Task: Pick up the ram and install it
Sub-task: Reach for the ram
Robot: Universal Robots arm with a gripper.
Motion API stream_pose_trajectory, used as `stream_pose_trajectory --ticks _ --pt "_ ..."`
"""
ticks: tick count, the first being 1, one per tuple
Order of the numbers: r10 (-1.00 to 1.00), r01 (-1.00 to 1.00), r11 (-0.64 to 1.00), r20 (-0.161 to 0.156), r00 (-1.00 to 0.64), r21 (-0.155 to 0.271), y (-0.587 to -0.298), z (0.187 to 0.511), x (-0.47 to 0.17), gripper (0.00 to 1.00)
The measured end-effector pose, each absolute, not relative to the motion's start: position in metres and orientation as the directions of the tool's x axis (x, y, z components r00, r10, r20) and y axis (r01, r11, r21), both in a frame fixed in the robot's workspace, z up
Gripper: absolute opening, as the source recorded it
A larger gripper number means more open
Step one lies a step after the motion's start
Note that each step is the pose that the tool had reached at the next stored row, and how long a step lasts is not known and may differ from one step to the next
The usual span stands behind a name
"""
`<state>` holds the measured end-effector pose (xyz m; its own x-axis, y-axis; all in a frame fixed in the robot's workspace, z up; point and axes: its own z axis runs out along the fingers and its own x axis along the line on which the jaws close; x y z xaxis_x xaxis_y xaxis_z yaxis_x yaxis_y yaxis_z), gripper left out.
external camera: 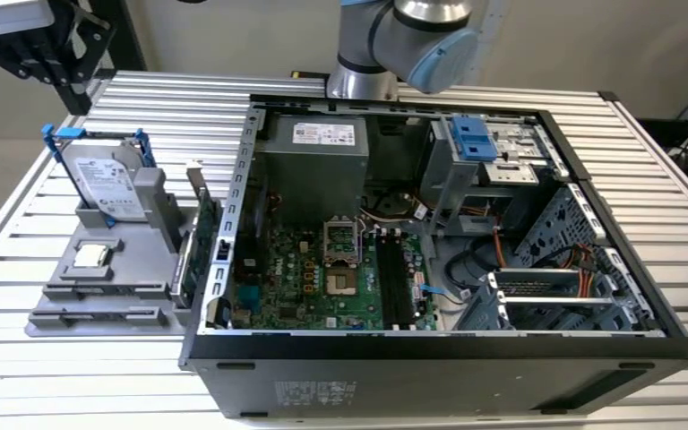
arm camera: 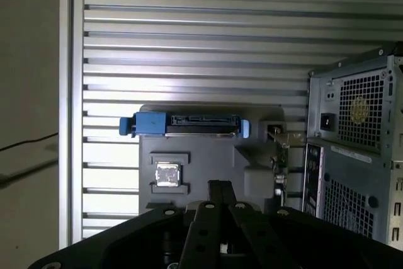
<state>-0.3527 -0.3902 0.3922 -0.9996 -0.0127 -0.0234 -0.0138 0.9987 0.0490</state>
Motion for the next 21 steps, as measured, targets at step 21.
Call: stream_pose_trajectory --ticks 21 --pt "-0.013 -0.014 0.999 -0.023 -1.0 0.049 -0.389 0.392 -0.381 0.0"
